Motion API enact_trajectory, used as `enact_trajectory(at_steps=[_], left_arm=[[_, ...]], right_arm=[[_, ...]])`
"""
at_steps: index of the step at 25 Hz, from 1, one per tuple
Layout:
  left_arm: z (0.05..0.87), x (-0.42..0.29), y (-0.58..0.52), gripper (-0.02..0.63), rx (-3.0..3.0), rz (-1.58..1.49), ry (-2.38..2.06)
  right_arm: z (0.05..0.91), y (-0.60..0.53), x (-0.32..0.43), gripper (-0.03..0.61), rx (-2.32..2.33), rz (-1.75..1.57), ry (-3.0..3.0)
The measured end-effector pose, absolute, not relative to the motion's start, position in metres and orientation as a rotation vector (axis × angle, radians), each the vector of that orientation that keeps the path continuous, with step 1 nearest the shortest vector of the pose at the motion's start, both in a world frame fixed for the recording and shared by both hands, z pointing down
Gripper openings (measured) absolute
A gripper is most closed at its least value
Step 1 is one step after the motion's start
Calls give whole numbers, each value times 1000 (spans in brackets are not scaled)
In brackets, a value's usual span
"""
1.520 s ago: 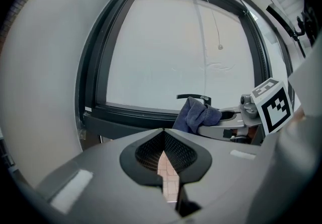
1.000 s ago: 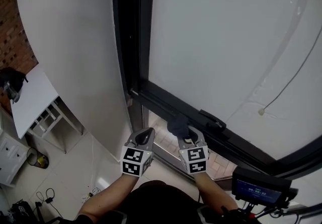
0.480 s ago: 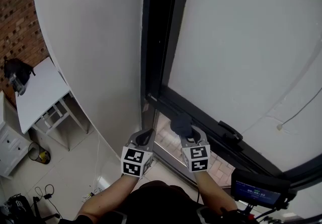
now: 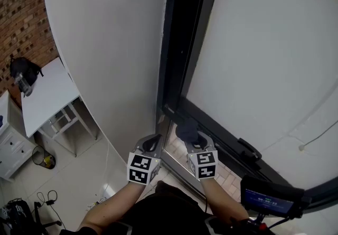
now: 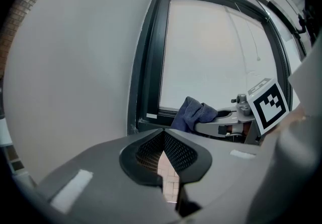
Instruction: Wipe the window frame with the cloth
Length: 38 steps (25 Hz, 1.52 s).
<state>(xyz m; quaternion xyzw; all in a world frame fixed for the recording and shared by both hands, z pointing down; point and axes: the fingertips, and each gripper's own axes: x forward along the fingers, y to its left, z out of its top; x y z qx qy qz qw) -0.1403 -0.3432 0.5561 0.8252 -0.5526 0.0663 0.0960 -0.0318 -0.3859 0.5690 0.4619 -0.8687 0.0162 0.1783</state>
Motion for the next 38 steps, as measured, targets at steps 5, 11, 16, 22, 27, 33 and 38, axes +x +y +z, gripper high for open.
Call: enact_trajectory(at_steps=[5, 11, 16, 22, 27, 33, 38], left_arm=[[551, -157, -357, -6, 2431, 208, -1677], [553, -165, -382, -6, 2401, 236, -1705], [553, -168, -389, -6, 2400, 261, -1683], [552, -162, -398, -6, 2419, 294, -1644], [556, -167, -410, -6, 2457, 305, -1610], [551, -172, -398, -6, 2559, 308, -1483], [540, -182, -381, -6, 2645, 281, -1390]], right_arm=[[569, -400, -62, 118, 1253, 63, -2484], [570, -425, -82, 118, 1254, 102, -2486], [567, -426, -95, 118, 1278, 106, -2485], [565, -426, -104, 118, 1259, 140, -2514], [571, -437, -113, 118, 1284, 142, -2511], [574, -443, -104, 118, 1431, 226, -2461], [567, -442, -107, 118, 1518, 254, -2441]])
